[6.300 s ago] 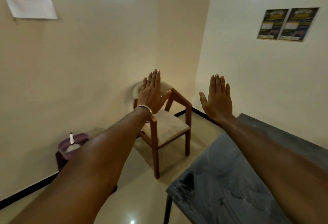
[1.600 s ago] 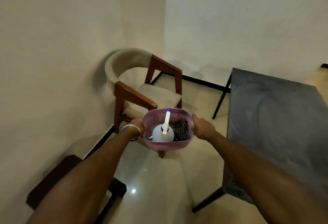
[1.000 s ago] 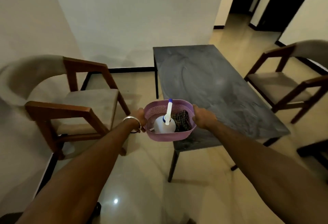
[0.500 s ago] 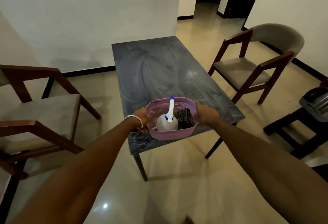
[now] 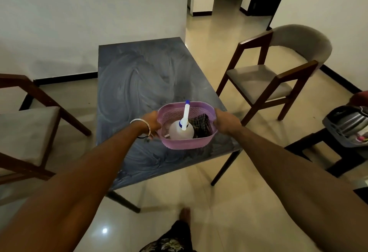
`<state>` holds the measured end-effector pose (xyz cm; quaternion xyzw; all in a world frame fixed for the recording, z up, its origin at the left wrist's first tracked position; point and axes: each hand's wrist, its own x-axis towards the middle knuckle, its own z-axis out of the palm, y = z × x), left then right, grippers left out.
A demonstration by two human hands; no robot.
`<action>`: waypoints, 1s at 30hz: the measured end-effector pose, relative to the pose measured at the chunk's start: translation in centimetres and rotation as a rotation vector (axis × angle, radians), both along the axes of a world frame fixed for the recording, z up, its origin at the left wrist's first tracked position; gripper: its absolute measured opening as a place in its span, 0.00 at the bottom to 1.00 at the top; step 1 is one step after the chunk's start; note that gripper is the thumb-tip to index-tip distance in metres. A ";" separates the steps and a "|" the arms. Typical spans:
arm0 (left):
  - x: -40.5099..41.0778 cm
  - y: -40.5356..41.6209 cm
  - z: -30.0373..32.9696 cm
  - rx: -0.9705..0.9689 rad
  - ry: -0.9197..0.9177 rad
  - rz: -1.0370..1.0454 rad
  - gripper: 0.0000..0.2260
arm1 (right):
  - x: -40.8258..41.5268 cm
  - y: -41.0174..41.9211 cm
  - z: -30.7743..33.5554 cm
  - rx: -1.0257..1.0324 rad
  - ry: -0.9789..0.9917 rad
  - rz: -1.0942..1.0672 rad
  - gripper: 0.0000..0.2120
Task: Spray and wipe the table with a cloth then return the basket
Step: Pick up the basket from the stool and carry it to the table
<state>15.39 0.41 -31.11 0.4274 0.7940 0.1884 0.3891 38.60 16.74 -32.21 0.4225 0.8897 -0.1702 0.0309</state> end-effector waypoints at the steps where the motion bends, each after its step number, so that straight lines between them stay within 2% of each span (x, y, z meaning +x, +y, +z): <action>1: -0.1 1.2 0.1 -0.009 0.008 -0.007 0.09 | -0.1 1.3 0.0 -0.009 -0.003 -0.001 0.18; 8: -2.3 7.9 -0.9 -0.015 -0.025 0.023 0.20 | -2.3 8.9 0.3 -0.043 -0.029 0.026 0.19; 14: -3.8 12.1 0.1 -0.011 -0.070 0.014 0.15 | -5.3 14.2 0.0 -0.066 -0.029 0.083 0.20; 16: -4.6 13.1 0.1 -0.009 -0.073 0.034 0.17 | -6.5 16.2 -0.3 -0.065 -0.042 0.100 0.20; 24: -5.4 16.4 -0.1 0.014 -0.079 0.230 0.22 | -10.7 22.7 -0.4 -0.013 -0.056 0.249 0.18; 30: -3.3 19.0 -0.5 0.015 -0.058 0.406 0.26 | -12.0 27.8 -1.0 -0.031 -0.028 0.424 0.22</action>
